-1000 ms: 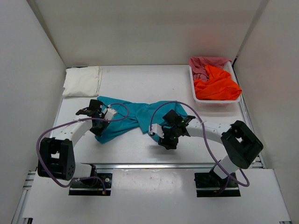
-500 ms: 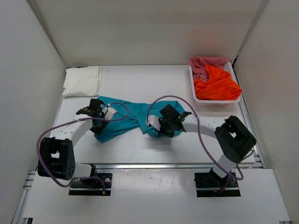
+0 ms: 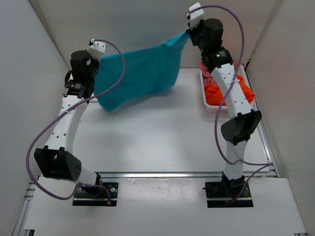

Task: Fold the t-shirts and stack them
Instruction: Flatten out the tshirt

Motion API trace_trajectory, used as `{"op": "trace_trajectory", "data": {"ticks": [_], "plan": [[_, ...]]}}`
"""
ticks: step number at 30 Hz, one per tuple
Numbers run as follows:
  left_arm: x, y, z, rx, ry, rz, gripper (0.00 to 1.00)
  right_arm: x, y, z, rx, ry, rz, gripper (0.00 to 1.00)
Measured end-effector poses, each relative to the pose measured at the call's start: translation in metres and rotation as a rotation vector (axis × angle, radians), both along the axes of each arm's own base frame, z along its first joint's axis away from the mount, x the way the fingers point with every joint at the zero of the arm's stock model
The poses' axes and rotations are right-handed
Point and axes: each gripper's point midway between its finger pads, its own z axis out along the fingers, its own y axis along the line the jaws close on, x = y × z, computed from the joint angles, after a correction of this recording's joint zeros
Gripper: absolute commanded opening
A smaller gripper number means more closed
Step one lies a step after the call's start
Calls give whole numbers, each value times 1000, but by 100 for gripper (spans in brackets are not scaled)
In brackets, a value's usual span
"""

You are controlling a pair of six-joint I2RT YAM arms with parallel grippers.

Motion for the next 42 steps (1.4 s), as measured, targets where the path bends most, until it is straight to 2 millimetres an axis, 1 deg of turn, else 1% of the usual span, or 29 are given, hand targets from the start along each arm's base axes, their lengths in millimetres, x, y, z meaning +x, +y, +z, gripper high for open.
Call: {"op": "trace_trajectory", "data": {"ticks": [1, 2, 3, 4, 5, 7, 9, 10, 13, 14, 16, 18, 19, 21, 23, 25, 27, 29, 31, 32, 33, 34, 35, 36, 37, 38, 40, 41, 42], "plan": [[1, 1, 23, 5, -65, 4, 0, -6, -6, 23, 26, -40, -13, 1], [0, 3, 39, 12, -112, 6, 0, -15, -9, 39, 44, -63, -14, 1], [-2, 4, 49, 22, -142, 11, 0, -24, -10, 48, 52, -71, -10, 0], [-3, 6, 53, 34, -160, 17, 0, -33, -10, 50, 52, -64, -2, 0], [-5, 7, 51, 47, -162, 20, 0, -42, -8, 47, 46, -48, 10, 0], [-10, 11, 33, 73, -125, 27, 0, -57, -4, 29, 23, 11, 37, 0], [-18, 16, -3, 109, -47, 36, 0, -71, 2, -6, -18, 98, 71, 0], [-25, 18, -25, 126, 10, 36, 0, -81, 4, -29, -48, 153, 85, 0], [-50, 25, -83, 166, 180, 23, 0, -124, 5, -114, -169, 332, 133, 0], [-61, 25, -98, 176, 232, 9, 0, -146, 4, -145, -214, 391, 159, 0], [-90, 24, -126, 195, 325, -39, 0, -208, 1, -209, -311, 552, 251, 0], [-127, 20, -153, 210, 411, -99, 0, -268, 1, -254, -374, 682, 363, 0], [-148, 18, -167, 215, 456, -129, 0, -300, 2, -272, -400, 749, 434, 0], [-186, 13, -200, 214, 564, -191, 0, -350, 5, -296, -434, 857, 563, 0], [-219, 12, -233, 208, 686, -236, 0, -386, 7, -310, -448, 945, 666, 0], [-252, 11, -264, 199, 814, -279, 0, -407, 7, -318, -452, 1007, 728, 0], [-277, 12, -285, 198, 902, -303, 0, -413, 6, -319, -440, 1029, 746, 0], [-292, 14, -298, 201, 960, -312, 0, -408, 5, -317, -413, 1036, 738, 0], [-295, 14, -303, 200, 992, -314, 0, -391, 4, -313, -371, 1040, 697, 0], [-292, 14, -305, 201, 1004, -316, 0, -374, 3, -309, -343, 1034, 657, 0], [-287, 13, -306, 200, 1017, -317, 0, -351, 2, -302, -314, 1019, 609, 0], [-280, 12, -303, 199, 1029, -315, 0, -326, 2, -294, -288, 990, 558, 0], [-267, 11, -299, 198, 1041, -311, 0, -293, 1, -284, -260, 938, 500, 0], [-246, 9, -290, 197, 1034, -299, 0, -259, -1, -269, -232, 895, 439, 0], [-215, 8, -274, 196, 1006, -275, 0, -218, -3, -249, -202, 826, 377, 0], [-175, 5, -255, 194, 953, -246, 0, -176, -6, -224, -171, 744, 312, 0], [-82, -2, -203, 178, 762, -171, 0, -95, -16, -165, -108, 569, 195, 0], [-35, -5, -173, 161, 648, -135, 0, -56, -23, -130, -73, 461, 132, 0], [14, -10, -135, 134, 509, -99, 0, -24, -31, -93, -45, 350, 76, 0]]}}
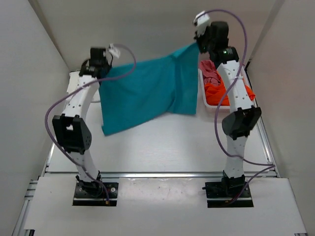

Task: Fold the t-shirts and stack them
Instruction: Flatten out the tshirt

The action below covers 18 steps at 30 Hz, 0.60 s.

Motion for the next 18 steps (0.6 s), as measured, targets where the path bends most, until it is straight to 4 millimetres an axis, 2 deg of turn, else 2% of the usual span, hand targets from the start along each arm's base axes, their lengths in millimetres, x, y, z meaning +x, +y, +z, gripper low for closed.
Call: {"op": "trace_trajectory", "data": {"ticks": [1, 2, 3, 4, 5, 7, 9, 11, 12, 13, 14, 16, 17, 18], "plan": [[36, -4, 36, -29, -122, 21, 0, 24, -10, 36, 18, -110, -52, 0], [63, -8, 76, -61, -244, 35, 0, 41, -19, 71, 29, -222, -97, 0], [82, -12, 118, -95, -384, 41, 0, 47, -26, 97, 34, -312, -133, 0], [88, -14, 157, -127, -514, 44, 0, 45, -33, 116, 26, -367, -165, 0], [80, -15, 188, -146, -602, 42, 0, 39, -35, 133, 29, -409, -179, 0], [50, -12, 240, -170, -761, 33, 0, 20, -36, 154, 39, -459, -189, 0], [15, -8, 280, -183, -886, 25, 0, -7, -34, 165, 31, -490, -185, 0], [-12, -3, 309, -191, -978, 20, 0, -34, -31, 169, 14, -510, -173, 0], [-25, -1, 316, -191, -1007, 16, 0, -47, -29, 170, 6, -517, -163, 0], [-32, -1, 312, -184, -1009, 10, 0, -57, -27, 169, 3, -518, -154, 0], [-38, -1, 297, -174, -993, -1, 0, -66, -25, 163, -3, -510, -145, 0], [-48, -1, 244, -136, -898, -24, 0, -84, -26, 138, -39, -474, -128, 0], [-51, -1, 210, -115, -824, -35, 0, -93, -24, 119, -65, -440, -113, 0], [-54, -2, 162, -90, -716, -49, 0, -105, -23, 91, -103, -398, -96, 0]]}}
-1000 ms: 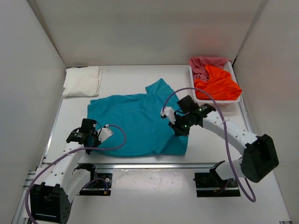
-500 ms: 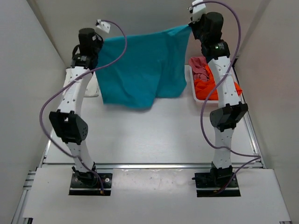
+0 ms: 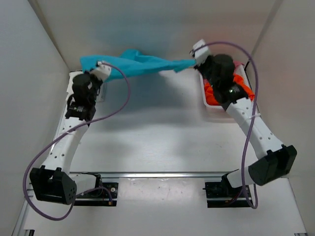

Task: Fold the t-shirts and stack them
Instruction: Flatten out the tshirt

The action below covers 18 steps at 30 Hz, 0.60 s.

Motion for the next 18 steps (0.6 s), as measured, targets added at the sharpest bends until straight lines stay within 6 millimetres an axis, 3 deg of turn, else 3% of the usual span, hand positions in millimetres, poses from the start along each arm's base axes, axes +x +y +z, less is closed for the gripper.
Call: {"op": "trace_trajectory", "data": {"ticks": [4, 7, 9, 13, 15, 18], "plan": [[-29, 4, -147, 74, 361, -9, 0, -54, 17, -112, -146, 249, 96, 0], [-76, 9, -216, 110, 552, -26, 0, -108, 31, -186, -223, 481, 233, 0], [-108, 12, -238, 122, 620, -43, 0, -148, 36, -221, -265, 609, 328, 0], [-153, 14, -254, 136, 660, -77, 0, -236, 46, -276, -325, 860, 554, 0], [-174, 16, -268, 155, 693, -91, 0, -265, 44, -293, -322, 977, 617, 0], [-207, 21, -299, 188, 776, -108, 0, -293, 40, -309, -303, 1100, 661, 0]]}}
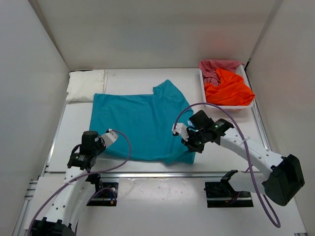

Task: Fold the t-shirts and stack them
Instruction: Flatten out the tshirt, then fold the flattened tshirt in 1/3 of the way

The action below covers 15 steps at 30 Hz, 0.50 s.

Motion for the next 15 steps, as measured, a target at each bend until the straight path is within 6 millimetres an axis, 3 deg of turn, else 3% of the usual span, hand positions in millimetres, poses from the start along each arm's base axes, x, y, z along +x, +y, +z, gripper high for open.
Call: {"op": "trace_trajectory", "data": {"ticks": [3, 7, 12, 15], "plan": [[-28, 8, -28, 44, 88, -8, 0, -17, 0, -6, -3, 59, 28, 0], [-41, 14, -38, 85, 136, -19, 0, -16, 3, -8, 17, 87, 10, 0], [-41, 15, -43, 94, 201, -9, 0, 28, 0, -14, 35, 101, -146, 0], [-28, 13, -36, 82, 215, 8, 0, 56, 2, -12, 52, 33, -183, 0]]}}
